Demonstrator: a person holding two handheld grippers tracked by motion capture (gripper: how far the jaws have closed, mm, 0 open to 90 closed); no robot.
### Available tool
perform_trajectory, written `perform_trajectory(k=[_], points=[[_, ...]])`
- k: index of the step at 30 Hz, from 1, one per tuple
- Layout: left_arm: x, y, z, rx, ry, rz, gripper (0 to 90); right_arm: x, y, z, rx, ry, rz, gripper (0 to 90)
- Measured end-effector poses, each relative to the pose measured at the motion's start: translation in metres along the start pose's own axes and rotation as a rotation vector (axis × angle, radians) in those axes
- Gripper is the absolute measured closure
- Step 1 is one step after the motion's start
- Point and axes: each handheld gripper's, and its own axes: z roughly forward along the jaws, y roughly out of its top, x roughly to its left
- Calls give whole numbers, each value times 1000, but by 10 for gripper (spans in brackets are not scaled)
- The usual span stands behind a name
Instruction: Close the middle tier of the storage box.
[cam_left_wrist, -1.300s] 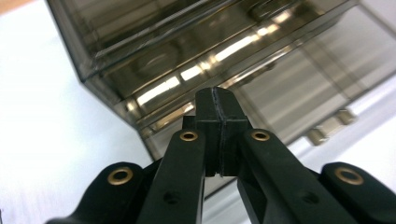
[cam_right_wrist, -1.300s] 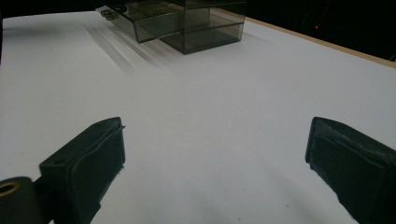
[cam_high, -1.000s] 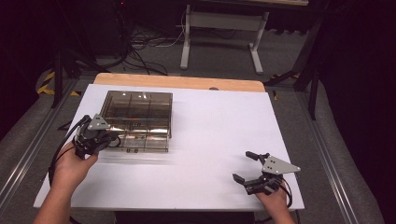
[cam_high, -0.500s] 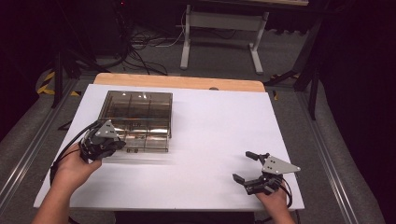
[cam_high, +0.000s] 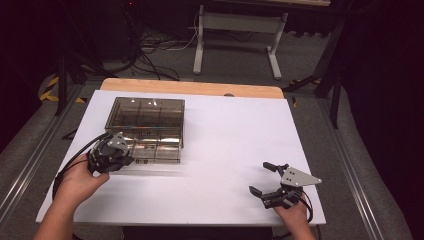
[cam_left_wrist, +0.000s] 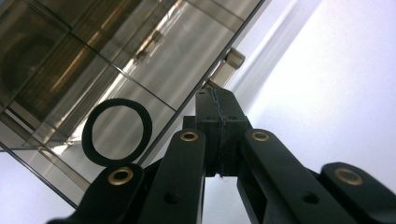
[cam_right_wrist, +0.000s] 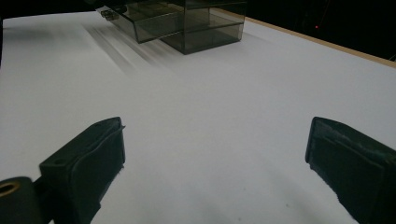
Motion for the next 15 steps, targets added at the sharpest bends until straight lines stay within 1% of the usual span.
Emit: perform_trajectory(k=[1, 2, 8, 15], points=[[0, 0, 1, 4, 2, 1, 894, 0, 0, 0, 1, 1, 0, 54], [0, 0, 3, 24, 1, 1, 894, 0, 0, 0, 0, 0, 0, 53], [0, 0, 8, 48, -10, 4, 894, 0, 0, 0, 0, -1, 0, 54], [4, -3, 14, 71, -5, -5, 893, 0, 0, 0, 0, 0, 2, 53]])
